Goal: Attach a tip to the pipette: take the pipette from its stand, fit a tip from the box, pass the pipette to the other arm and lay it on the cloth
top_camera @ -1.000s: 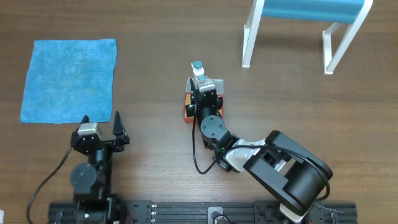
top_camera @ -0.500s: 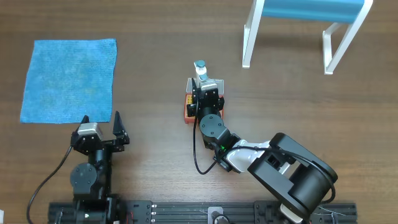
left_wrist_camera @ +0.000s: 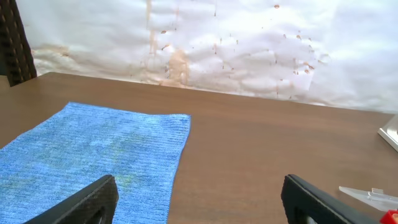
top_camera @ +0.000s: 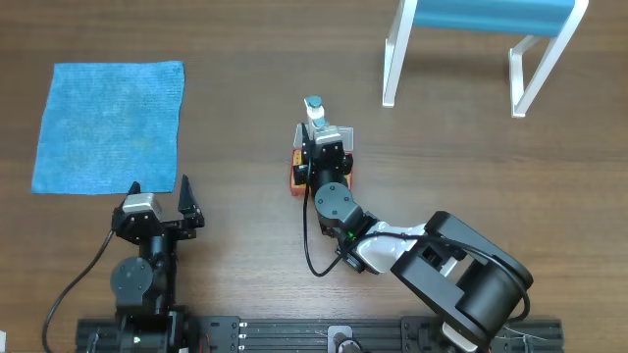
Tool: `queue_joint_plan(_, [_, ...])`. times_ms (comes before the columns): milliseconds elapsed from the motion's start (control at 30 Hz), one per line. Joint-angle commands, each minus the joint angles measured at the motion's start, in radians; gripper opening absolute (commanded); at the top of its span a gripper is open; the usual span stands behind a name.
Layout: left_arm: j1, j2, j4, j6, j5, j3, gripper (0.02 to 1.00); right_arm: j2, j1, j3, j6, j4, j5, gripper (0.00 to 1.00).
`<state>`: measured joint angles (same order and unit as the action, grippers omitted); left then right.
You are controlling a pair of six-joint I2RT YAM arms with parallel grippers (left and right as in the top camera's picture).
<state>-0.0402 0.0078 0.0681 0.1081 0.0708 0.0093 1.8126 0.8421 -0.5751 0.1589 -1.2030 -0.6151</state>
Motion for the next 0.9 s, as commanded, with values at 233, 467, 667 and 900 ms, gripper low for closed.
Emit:
queue_joint_plan(233, [-0.005, -0.005, 0.003, -0.012, 0.007, -0.004, 0.855, -0.036, 0.010, 0.009, 0.039, 0.054, -0.028, 0.073])
queue_joint_plan(467, [-0.005, -0.005, 0.003, -0.012, 0.007, -0.004, 0.853, -0.036, 0.010, 0.009, 0.039, 0.047, -0.027, 0.073])
queue_joint_plan(667, [-0.005, -0.005, 0.003, -0.012, 0.007, -0.004, 0.853, -0.035, 0.010, 0.009, 0.039, 0.047, -0.013, 0.073])
queue_joint_plan(900, [-0.005, -0.005, 0.003, -0.012, 0.007, -0.004, 0.851, -0.019, 0.010, 0.009, 0.058, 0.048, 0.007, 0.073])
